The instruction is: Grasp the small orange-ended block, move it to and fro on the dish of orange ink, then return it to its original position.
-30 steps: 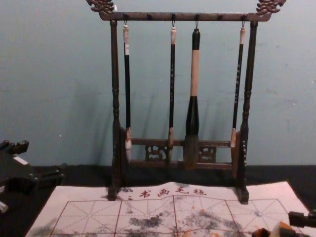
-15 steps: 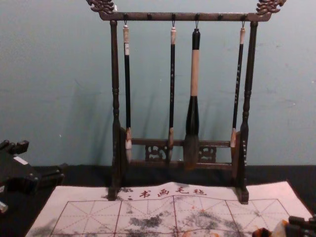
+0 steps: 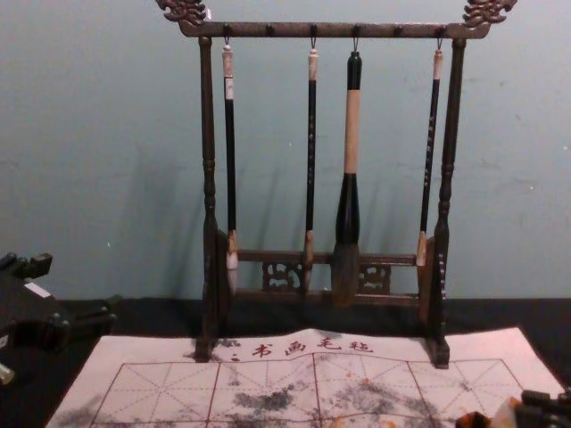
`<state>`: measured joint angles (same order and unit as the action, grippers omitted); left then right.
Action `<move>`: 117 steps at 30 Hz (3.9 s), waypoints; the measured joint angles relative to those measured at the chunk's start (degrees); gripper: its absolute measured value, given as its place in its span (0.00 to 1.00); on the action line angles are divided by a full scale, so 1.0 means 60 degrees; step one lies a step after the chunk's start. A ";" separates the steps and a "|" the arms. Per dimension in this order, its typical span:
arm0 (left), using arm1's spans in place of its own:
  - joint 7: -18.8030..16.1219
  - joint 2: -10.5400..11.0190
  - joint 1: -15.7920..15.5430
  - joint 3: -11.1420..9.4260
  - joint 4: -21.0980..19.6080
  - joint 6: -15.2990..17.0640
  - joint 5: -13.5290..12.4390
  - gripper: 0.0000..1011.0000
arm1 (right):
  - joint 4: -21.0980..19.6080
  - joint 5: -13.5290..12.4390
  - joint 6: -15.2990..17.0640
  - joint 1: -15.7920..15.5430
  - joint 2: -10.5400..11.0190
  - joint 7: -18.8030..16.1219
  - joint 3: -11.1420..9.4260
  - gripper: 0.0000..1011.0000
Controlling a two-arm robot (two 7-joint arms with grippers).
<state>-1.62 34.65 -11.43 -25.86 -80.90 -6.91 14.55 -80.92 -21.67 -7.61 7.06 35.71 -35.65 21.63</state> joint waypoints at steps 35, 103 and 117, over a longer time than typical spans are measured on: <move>0.0000 0.0000 0.0000 0.0001 0.0000 0.0000 0.0000 0.99 | -0.1642 -0.0835 -0.0161 -0.0606 0.0668 -0.0224 -0.0913 0.08; 0.0000 0.0000 0.0000 0.0000 0.0000 0.0000 -0.0001 0.99 | -0.0031 0.1068 0.0965 0.2805 -0.0172 -0.1597 0.2707 0.08; 0.0000 0.0000 0.0000 0.0000 0.0000 0.0000 0.0000 0.99 | 0.0183 0.1248 0.0979 0.3069 -0.0374 -0.1597 0.2911 0.08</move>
<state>-1.62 34.65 -11.43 -25.86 -80.90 -6.91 14.55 -79.82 -14.18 -1.74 25.48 33.46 -45.24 39.10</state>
